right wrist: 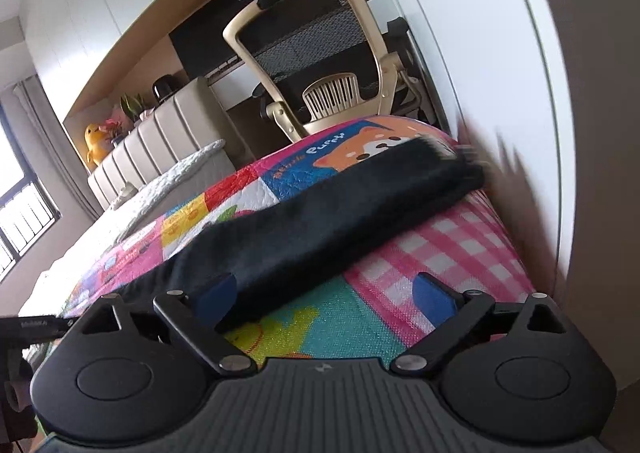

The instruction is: Fold clothes

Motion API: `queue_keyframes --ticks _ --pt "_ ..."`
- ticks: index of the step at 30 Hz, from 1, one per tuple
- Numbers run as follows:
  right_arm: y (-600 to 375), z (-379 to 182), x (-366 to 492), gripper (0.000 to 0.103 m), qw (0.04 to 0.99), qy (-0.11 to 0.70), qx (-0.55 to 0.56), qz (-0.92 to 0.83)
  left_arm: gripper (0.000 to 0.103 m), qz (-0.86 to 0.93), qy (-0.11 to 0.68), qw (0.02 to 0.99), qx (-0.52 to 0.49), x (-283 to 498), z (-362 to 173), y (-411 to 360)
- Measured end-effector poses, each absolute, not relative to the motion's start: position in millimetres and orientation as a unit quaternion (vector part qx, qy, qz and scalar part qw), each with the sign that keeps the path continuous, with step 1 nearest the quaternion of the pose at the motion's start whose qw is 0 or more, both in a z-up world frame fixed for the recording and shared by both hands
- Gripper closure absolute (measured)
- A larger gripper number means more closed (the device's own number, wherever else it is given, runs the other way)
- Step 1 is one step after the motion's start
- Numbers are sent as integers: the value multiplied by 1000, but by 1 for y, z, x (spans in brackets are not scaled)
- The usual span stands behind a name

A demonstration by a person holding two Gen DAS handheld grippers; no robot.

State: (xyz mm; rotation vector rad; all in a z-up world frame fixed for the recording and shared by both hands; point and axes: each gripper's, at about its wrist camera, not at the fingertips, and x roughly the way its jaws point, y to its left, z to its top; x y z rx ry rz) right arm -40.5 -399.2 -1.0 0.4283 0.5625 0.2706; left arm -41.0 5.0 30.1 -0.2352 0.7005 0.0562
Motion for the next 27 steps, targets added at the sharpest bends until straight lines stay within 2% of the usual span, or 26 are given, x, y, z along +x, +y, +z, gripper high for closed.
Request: queue_keyframes --ticks 3,4,5,6,7,10,13,16,17,19,20,21,23,27 --pt "-403 3 -41 10 931 265 219 122 77 89 336 930 -119 -55 34 41" --pt "-406 6 -41 13 932 259 228 111 75 96 332 929 -129 -59 36 50" --pt "-411 10 -38 24 932 252 242 93 73 103 329 929 -139 -62 39 59" --pt "-416 12 -35 31 931 248 257 78 63 108 324 928 -147 -65 41 66" --pt "-422 14 -30 33 927 245 275 64 52 109 316 930 -151 -67 46 68" --pt "-440 10 -8 34 910 251 330 18 43 90 299 938 -154 -68 61 60" --pt "-451 -3 18 34 887 273 373 4 16 36 296 943 -148 -58 72 34" --pt "-449 -16 39 34 875 293 385 -8 9 -11 301 945 -129 -43 78 3" --pt "-447 -18 44 38 875 297 382 -14 9 -24 304 944 -123 -38 79 -8" --pt "-440 -19 51 52 884 294 364 -17 9 -48 314 942 -112 -25 78 -28" --pt "-435 -17 55 68 891 291 349 -17 9 -57 321 939 -110 -18 76 -36" --pt "-431 -15 58 79 897 291 331 -15 9 -66 329 936 -107 -11 73 -44" --pt "-423 -9 62 88 914 285 289 -6 9 -79 346 929 -104 1 68 -59" --pt "-392 19 48 89 954 247 152 76 9 -102 375 916 -101 27 59 -88"
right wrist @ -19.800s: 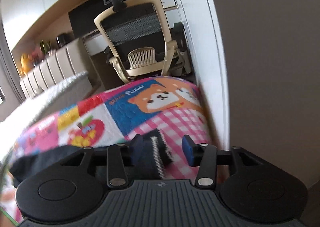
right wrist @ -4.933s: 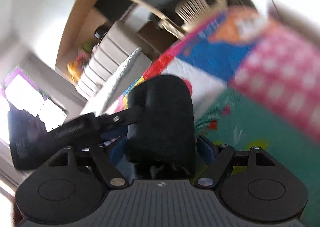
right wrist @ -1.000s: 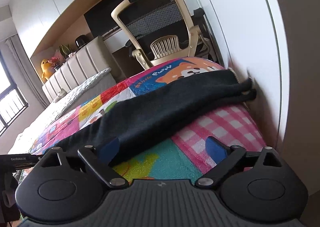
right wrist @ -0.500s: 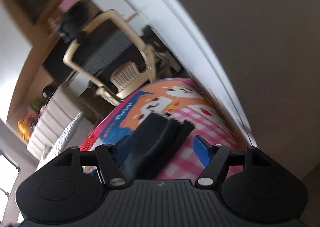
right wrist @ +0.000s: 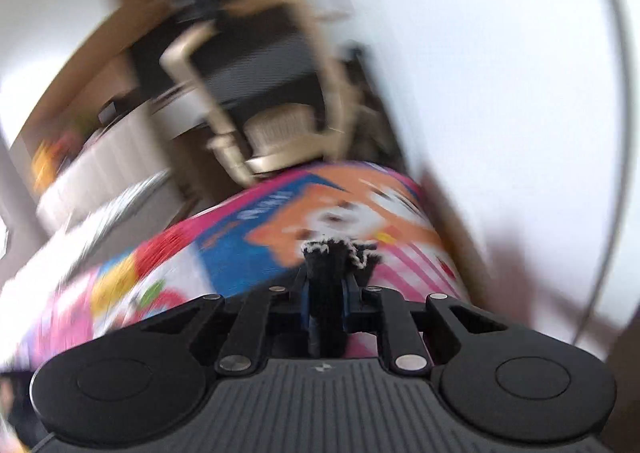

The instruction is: Fold clothes

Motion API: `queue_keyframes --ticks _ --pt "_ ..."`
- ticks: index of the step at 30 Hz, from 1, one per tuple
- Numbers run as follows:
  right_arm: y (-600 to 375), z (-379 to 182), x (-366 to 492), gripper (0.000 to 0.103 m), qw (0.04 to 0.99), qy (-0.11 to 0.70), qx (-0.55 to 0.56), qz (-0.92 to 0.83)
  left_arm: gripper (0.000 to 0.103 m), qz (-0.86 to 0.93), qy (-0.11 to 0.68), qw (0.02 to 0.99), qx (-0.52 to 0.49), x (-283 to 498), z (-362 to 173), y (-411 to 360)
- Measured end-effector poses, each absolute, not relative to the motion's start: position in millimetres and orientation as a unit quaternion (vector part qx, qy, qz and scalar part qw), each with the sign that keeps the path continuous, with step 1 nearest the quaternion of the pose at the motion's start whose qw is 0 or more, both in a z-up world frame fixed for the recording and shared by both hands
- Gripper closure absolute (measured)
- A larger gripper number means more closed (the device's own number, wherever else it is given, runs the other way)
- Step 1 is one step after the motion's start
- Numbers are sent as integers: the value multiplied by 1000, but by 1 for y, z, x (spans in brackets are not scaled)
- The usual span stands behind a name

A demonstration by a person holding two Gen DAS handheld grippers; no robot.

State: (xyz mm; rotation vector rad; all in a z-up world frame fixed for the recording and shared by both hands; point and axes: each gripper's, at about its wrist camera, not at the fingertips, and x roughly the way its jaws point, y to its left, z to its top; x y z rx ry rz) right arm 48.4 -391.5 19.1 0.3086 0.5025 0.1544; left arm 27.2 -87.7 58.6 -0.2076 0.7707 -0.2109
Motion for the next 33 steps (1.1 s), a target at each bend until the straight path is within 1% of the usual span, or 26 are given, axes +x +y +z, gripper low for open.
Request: queue_keyframes --ticks 5,7,13,17,19,20,21,22,23,24,27,28,30,33 --pt "-342 36 17 89 956 224 -18 189 9 -140 395 903 -94 59 58 -129" --pt "-329 35 11 89 949 231 -51 211 9 -156 392 903 -83 68 62 -147" --pt "-308 24 9 87 939 248 -88 221 8 -205 380 900 -66 83 71 -198" --pt "-305 22 5 83 938 247 -89 226 7 -177 388 905 -2 96 58 -220" --pt "-312 24 4 81 938 247 -71 233 9 -147 394 907 29 104 47 -220" --pt "-317 26 3 74 937 250 -58 238 11 -140 399 905 36 106 42 -217" --pt "-322 27 2 65 936 252 -46 243 12 -137 406 903 34 107 35 -212" --pt "-327 28 0 59 935 253 -30 247 12 -135 411 901 31 108 30 -207" --pt "-333 30 -4 48 935 253 -17 247 12 -134 413 900 25 108 27 -203" --pt "-337 31 -6 40 936 253 -8 243 12 -135 412 901 20 107 24 -199" --pt "-354 28 -8 39 938 262 51 223 12 -140 406 903 9 105 23 -190" --pt "-363 25 -6 39 936 268 86 214 12 -141 405 903 6 104 22 -188" --pt "-380 17 1 33 928 277 163 189 11 -144 402 904 -3 103 22 -184" --pt "-404 -4 19 28 894 298 295 156 11 -150 394 907 -17 99 20 -179"
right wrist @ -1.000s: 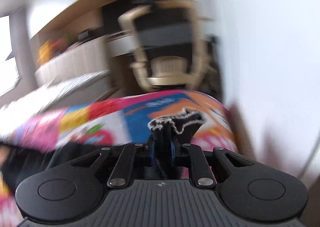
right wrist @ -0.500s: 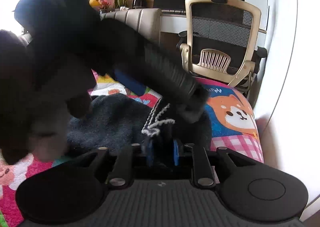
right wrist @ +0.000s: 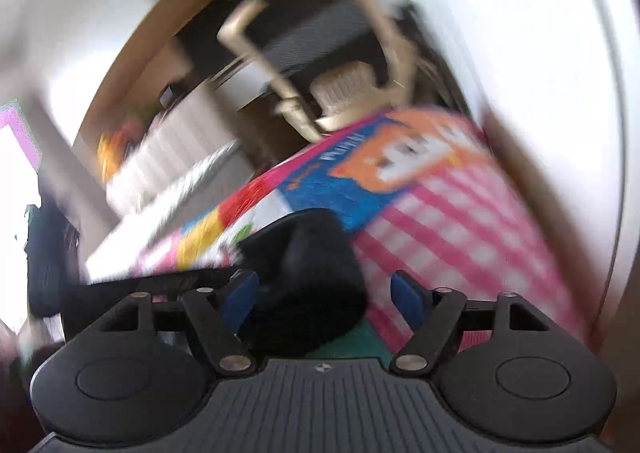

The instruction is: Fold clothes

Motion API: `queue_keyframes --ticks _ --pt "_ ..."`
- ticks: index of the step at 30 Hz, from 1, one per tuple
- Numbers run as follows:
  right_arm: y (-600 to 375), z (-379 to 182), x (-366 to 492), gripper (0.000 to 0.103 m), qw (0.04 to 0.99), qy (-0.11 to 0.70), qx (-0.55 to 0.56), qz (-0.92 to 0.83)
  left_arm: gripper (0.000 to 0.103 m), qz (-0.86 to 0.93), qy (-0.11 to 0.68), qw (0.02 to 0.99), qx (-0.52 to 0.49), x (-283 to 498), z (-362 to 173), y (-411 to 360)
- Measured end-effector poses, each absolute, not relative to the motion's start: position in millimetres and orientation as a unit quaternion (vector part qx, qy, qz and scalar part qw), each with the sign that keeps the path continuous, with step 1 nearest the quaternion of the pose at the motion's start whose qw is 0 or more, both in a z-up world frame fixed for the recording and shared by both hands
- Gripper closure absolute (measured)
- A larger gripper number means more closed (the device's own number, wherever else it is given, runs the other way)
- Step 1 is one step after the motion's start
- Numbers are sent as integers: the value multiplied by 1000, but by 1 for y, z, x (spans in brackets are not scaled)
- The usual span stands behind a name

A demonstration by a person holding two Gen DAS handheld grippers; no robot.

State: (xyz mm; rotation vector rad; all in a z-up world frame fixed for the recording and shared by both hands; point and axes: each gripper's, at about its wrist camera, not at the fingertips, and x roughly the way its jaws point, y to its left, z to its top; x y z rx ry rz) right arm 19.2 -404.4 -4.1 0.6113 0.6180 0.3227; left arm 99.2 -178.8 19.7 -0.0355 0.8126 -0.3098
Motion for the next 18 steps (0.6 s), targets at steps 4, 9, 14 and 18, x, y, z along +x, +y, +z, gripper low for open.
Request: queue_keyframes --ticks 4,9,14,18 --pt "-399 -15 27 12 882 295 335 153 11 -157 379 912 -28 95 15 -176" --pt "-372 -13 26 0 908 287 271 143 10 -169 351 920 -49 88 9 -168" --pt "-376 -14 22 0 908 280 278 142 9 -177 322 929 -51 79 3 -166" --pt "-379 -16 22 0 906 274 289 144 9 -177 318 930 -50 78 3 -167"
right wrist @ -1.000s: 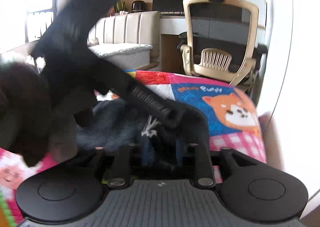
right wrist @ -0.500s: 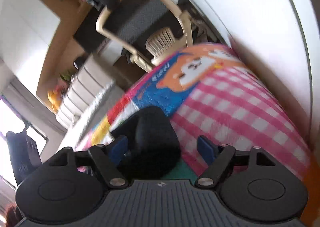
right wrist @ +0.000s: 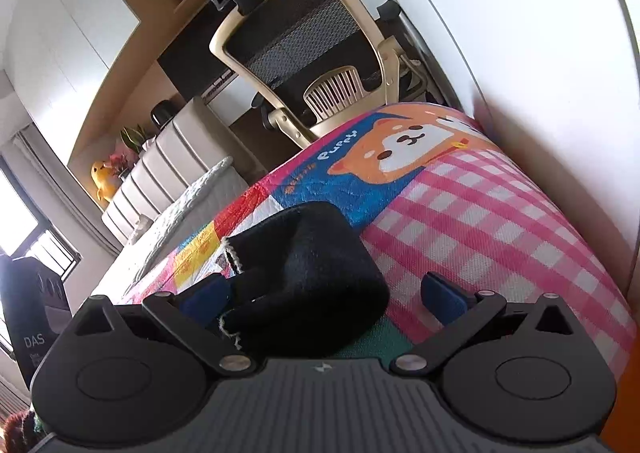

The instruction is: Fold clothes

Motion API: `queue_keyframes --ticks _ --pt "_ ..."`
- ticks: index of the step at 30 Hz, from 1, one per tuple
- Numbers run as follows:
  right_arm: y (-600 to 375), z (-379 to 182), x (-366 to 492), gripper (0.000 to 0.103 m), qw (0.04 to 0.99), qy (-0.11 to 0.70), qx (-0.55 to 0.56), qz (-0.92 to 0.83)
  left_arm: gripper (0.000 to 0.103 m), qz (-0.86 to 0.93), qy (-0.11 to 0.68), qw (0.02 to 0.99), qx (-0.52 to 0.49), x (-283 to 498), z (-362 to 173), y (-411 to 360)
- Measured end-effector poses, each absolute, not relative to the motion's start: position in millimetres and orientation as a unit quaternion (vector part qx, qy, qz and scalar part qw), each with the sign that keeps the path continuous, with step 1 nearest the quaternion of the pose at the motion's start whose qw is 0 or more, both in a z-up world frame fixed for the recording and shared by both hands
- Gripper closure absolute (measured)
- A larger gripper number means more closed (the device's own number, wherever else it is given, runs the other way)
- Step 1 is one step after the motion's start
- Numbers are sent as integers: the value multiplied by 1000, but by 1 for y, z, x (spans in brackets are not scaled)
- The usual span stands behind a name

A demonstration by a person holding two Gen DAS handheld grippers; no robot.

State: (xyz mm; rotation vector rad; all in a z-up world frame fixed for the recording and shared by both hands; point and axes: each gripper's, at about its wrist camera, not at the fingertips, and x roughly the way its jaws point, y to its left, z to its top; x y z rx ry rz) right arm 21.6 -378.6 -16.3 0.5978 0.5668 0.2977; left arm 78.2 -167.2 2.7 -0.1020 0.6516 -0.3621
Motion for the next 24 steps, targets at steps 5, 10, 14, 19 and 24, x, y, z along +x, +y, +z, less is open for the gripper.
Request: queue_keyframes --ticks 5,10,14,19,24 --pt "-378 -17 23 0 906 272 292 143 9 -175 318 931 -45 77 2 -169" --pt "-379 -16 21 0 906 272 292 142 9 -174 317 931 -42 77 2 -170" --pt "-377 -17 22 0 906 271 294 143 8 -175 317 931 -41 77 1 -170" --pt "-379 -17 20 0 903 272 299 145 7 -177 317 931 -44 77 1 -169" --pt "-382 -16 19 0 898 281 304 152 6 -182 317 929 -50 78 1 -168"
